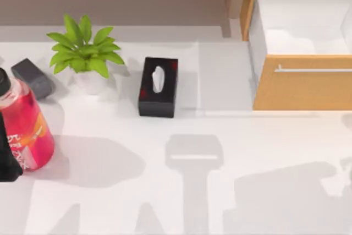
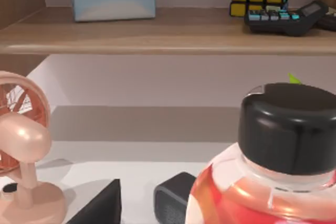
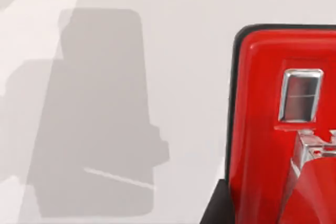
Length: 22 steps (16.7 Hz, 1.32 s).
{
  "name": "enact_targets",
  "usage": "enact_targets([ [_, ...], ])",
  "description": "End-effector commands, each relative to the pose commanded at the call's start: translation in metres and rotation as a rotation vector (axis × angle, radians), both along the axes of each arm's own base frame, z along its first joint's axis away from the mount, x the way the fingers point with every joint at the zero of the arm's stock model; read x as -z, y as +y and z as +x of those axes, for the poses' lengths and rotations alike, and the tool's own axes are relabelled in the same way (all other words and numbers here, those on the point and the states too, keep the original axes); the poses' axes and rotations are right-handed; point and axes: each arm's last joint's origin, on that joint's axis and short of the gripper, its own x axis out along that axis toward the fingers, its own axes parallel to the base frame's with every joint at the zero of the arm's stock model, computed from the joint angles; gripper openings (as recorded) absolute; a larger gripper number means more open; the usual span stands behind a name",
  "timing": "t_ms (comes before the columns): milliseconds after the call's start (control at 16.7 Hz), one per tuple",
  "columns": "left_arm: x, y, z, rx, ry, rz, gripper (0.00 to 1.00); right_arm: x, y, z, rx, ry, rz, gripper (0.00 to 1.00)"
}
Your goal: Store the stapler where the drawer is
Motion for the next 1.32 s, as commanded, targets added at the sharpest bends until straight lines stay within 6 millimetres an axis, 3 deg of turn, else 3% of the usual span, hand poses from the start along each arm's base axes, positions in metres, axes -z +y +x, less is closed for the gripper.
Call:
enact_targets([
  [420, 0.0, 0.0, 0.0, 0.0, 0.0, 0.0, 1.0, -0.105, 0.027, 0.097, -0.161, -0.297, -0.083, 0.0],
  [660, 0.0, 0.0, 0.0, 0.0, 0.0, 0.0, 1.0, -0.133, 0.051, 0.146, -0.187, -0.359, -0.076, 0.0],
  [900, 0.0, 0.0, 0.0, 0.0, 0.0, 0.0, 1.0, -0.12, 0.074, 0.191, -0.148, -0.318, -0.032, 0.0],
  [1140, 0.0, 0.0, 0.0, 0.0, 0.0, 0.0, 1.0, -0.073, 0.091, 0.228, -0.051, -0.189, 0.018, 0.0],
  [1320, 0.0, 0.0, 0.0, 0.0, 0.0, 0.0, 1.0, -0.034, 0.098, 0.242, 0.043, -0.066, 0.043, 0.0],
])
